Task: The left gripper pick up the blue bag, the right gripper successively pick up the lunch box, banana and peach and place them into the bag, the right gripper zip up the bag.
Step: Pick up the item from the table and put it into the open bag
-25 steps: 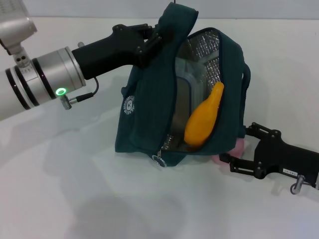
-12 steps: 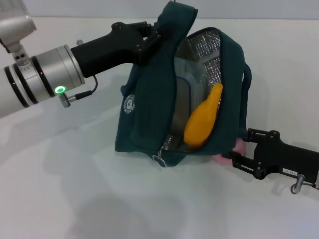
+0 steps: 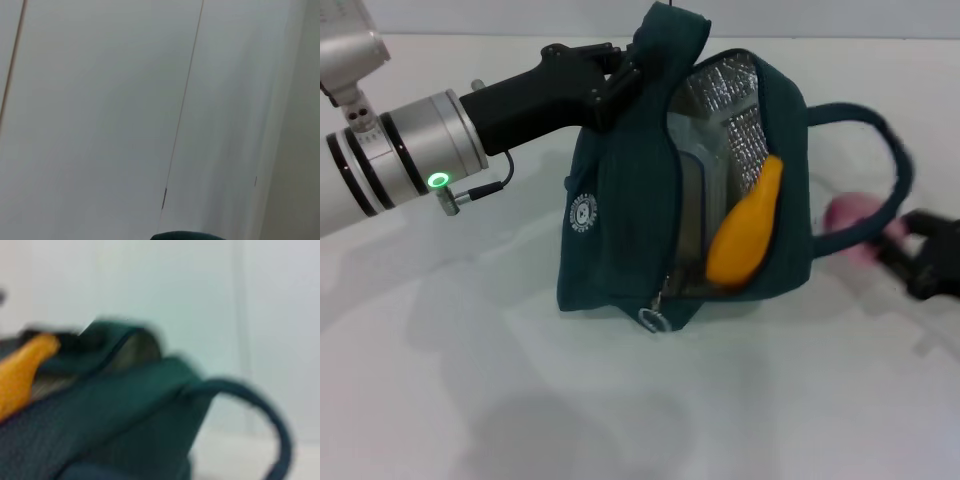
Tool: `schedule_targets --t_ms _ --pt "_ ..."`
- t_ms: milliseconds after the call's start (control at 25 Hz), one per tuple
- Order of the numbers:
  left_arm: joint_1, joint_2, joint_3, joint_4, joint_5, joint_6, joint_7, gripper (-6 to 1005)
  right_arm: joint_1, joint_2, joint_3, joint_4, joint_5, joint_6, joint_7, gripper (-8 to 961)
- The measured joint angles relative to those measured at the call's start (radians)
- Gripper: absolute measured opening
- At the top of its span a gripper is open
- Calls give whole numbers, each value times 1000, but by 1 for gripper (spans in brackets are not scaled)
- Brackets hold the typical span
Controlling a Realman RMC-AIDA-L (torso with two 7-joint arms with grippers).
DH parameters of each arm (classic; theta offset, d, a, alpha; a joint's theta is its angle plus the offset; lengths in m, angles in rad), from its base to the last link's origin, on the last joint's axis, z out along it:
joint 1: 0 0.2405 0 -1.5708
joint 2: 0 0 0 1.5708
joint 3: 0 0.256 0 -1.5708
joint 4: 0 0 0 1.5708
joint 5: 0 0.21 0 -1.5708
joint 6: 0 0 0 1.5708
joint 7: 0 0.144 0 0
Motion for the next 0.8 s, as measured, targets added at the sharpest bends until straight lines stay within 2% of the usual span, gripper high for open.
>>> schedule_targets --t_ms 200,360,520,800 --pt "1 0 0 0 0 0 6 110 -36 6 183 -3 0 -112 -2 251" --pt "1 0 -1 -2 -3 0 10 110 -33 10 278 0 0 -205 6 221" --pt "0 0 -1 0 -5 0 10 109 -7 15 319 1 29 -267 6 199" --pt "-4 -2 -1 -3 -5 0 20 109 95 26 291 3 114 -359 19 166"
